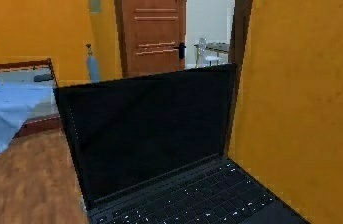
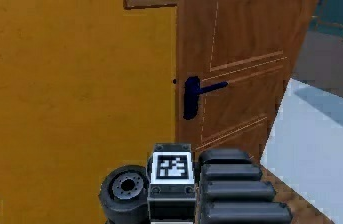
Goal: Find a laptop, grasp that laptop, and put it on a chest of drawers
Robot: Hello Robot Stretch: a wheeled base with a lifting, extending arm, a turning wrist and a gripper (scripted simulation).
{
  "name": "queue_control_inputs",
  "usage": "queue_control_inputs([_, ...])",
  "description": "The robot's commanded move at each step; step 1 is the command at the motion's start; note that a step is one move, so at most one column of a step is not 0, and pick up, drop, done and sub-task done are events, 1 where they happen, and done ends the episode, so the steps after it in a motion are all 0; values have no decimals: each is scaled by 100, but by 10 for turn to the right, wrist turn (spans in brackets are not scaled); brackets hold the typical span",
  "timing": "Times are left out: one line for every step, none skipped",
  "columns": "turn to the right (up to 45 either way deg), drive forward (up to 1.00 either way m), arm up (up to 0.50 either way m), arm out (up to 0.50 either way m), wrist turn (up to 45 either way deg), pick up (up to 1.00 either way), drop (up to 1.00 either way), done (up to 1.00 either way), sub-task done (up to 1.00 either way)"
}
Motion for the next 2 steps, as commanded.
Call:
queue_control_inputs([0,5,0,0,0,0,0,0,0])
queue_control_inputs([-120,0,0,0,0,0,0,0,0])
